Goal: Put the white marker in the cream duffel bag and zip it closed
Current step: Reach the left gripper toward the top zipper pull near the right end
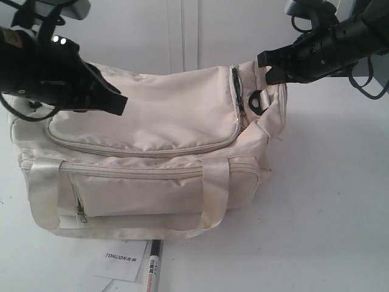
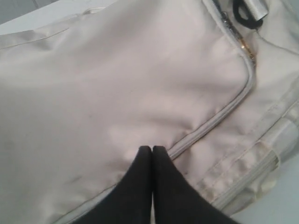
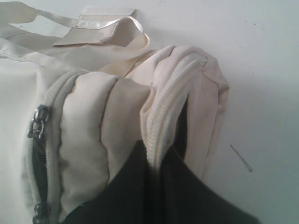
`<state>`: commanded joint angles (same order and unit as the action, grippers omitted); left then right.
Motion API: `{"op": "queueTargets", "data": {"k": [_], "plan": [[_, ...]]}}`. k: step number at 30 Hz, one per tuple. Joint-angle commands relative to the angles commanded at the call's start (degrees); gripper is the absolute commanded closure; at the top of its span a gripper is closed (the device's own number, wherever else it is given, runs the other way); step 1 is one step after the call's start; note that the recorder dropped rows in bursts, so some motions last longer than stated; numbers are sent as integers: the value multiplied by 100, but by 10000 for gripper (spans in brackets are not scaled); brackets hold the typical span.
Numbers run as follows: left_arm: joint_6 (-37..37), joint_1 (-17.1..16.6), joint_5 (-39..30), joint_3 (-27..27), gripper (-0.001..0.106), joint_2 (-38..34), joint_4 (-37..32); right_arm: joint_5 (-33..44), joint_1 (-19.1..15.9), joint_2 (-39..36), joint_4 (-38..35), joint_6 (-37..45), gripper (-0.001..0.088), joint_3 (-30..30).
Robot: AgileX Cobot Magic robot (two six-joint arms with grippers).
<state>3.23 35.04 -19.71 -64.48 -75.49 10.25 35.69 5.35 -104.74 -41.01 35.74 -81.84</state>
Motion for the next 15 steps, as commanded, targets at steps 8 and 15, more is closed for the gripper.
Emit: {"op": "queueTargets", "data": {"k": [8,15], "plan": [[64,308,90,-370,1053,-563,238,11,0,0,0,0,868,0],[64,506,345,-720,1053,-1056,559,11,0,0,0,0,868,0]]}}
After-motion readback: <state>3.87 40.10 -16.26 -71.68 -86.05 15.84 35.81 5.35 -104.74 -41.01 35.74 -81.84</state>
